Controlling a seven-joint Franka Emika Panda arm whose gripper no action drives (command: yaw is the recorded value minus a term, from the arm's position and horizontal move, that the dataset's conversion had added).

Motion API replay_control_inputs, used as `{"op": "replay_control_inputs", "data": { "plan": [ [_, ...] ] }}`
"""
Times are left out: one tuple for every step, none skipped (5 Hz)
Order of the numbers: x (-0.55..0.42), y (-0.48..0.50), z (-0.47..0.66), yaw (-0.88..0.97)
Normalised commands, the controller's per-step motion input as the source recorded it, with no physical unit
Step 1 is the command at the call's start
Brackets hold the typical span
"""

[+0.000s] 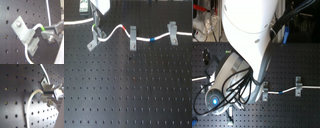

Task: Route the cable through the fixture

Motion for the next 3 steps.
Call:
{"op": "replay_control_inputs", "data": {
  "plan": [
    [-0.079, 0.186, 0.15, 0.19],
    [0.010, 0.204, 0.03, 0.23],
    [0.038, 0.032, 0.00, 0.10]
  ]
}}
